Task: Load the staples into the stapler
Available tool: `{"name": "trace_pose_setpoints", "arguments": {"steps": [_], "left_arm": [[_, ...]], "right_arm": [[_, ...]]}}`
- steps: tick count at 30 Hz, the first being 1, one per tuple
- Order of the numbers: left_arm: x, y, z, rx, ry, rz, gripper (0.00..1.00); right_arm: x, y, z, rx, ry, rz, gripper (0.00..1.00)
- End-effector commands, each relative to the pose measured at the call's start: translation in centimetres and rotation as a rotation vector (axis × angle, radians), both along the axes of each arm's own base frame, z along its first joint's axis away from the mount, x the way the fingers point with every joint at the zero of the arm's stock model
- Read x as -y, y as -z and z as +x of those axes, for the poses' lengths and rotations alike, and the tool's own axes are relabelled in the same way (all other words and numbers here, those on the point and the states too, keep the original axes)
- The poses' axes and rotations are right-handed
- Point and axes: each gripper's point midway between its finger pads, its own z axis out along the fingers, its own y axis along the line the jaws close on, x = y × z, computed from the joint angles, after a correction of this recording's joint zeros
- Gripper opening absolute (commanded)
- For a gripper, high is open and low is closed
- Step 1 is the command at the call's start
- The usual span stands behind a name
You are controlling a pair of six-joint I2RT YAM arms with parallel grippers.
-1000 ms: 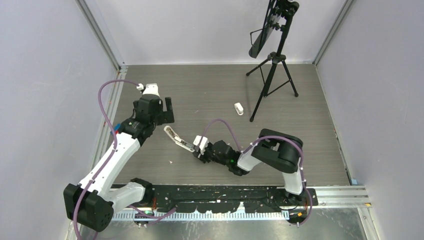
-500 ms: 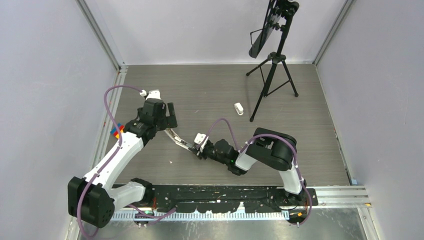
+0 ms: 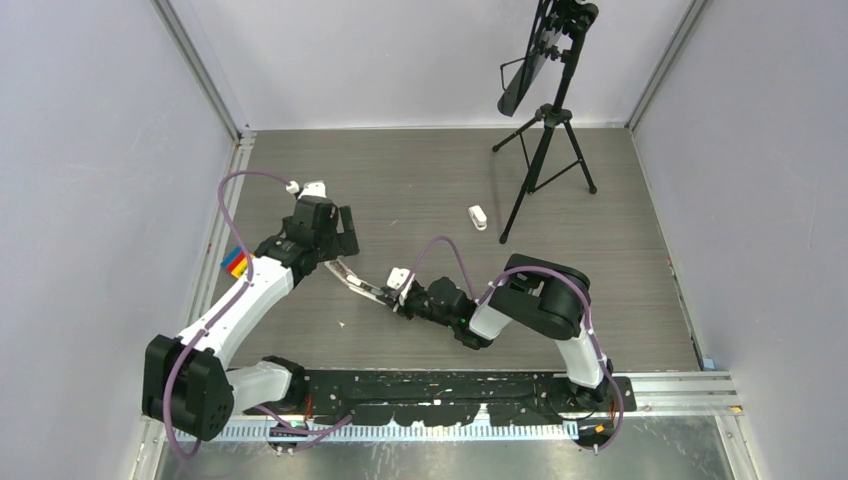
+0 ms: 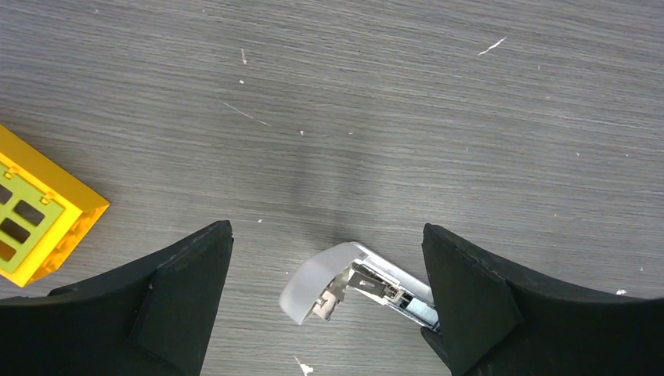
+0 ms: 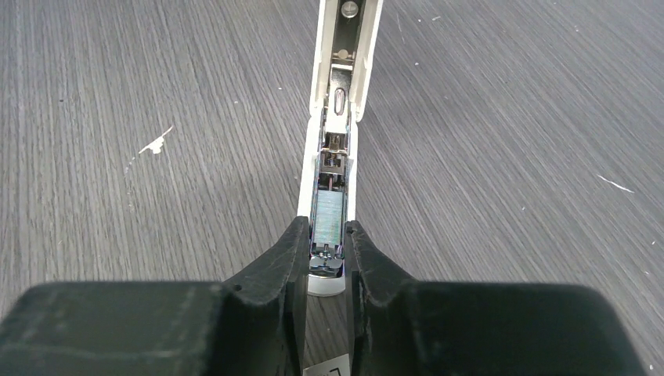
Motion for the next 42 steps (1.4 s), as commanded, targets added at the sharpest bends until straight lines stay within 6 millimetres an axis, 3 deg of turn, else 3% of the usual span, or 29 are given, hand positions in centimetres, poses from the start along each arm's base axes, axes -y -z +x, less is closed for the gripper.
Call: {"name": "trace_pose_setpoints", "arguments": {"steps": [1,4,10,16,21,29,34,39,42], "left_arm": [[1.0,-0.1,0.9,0.023,0.003,-0.047,0.92],[1.4,0.3,0.9,0.004,0.008,-0.066,0.89],[2.7,0.9,0.4,-0.033,0.027,-0.133,0.71],[3.8,1.3,-1.1,-0.07,0.038,-0.213,0.46],[4.7,1.7,-2.7,-0.09,0.04,-0.254,0.37],[7.9,2.7,-4.6,-0.136,0.096,-0.304,0.34],[8.4,2.8,-4.8,-0.133,0.104,-0.313,0.35],[6.9,1.1,-4.6,-0.071,0.113,-0.233,0.48],[5.4,-1.2,-4.2,-0.003,0.167,-0.124,0.61]], "right_arm": [[-0.6,-0.9,0.5,0.033,-0.006,0.035,0.17],[-0.5,-0.7,0.5,0.036,-0.004,0.028,0.11],[-0.3,-0.6,0.5,0.036,0.0,0.023,0.08],[-0.1,-0.5,0.7,0.039,0.011,0.027,0.08],[0.0,-0.6,0.7,0.041,0.017,0.036,0.08],[0.0,-0.9,0.6,0.038,0.016,0.045,0.08],[0.2,-1.6,0.5,0.04,0.018,0.056,0.13],[0.7,-2.9,0.1,0.004,0.021,0.057,0.36],[1.2,-4.5,-0.3,-0.046,0.03,0.057,0.46]]}}
